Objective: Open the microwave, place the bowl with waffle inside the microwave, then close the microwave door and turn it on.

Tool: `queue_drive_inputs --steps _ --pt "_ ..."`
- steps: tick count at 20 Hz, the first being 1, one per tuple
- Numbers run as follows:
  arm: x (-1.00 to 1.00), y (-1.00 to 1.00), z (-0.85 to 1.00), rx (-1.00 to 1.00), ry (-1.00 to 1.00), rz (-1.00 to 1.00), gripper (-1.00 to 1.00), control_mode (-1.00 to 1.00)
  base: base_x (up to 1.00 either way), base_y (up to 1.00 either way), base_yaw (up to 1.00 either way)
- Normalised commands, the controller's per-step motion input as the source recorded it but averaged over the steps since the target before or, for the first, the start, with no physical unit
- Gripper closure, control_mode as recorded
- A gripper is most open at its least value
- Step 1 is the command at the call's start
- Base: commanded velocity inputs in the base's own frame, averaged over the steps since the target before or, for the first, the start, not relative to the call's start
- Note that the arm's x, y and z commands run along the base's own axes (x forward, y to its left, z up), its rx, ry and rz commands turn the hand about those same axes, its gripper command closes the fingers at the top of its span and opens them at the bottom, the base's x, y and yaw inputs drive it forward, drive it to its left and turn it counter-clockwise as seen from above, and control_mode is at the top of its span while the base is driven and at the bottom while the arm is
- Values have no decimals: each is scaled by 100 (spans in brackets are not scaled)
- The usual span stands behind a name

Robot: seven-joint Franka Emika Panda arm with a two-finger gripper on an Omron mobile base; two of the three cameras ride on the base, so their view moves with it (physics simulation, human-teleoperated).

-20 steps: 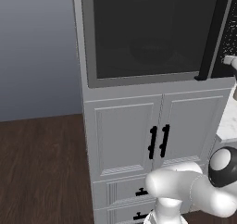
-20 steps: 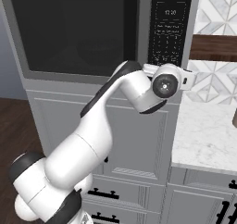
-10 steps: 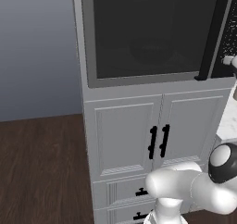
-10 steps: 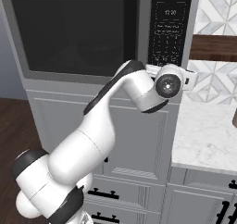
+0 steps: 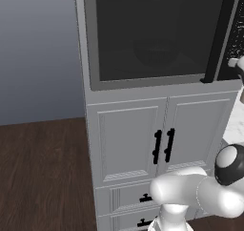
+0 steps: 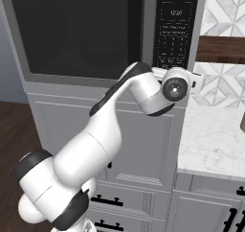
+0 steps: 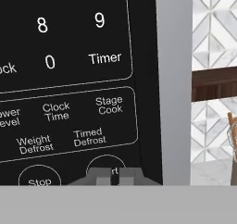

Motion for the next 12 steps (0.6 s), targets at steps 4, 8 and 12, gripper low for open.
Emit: queue_drive_inputs --steps 4,8,12 --pt "23 5 -1 0 0 0 100 -100 0 0 0" --pt "22 21 -7 0 0 0 100 -100 0 0 0" --pt "9 37 -9 0 0 0 100 -100 0 0 0"
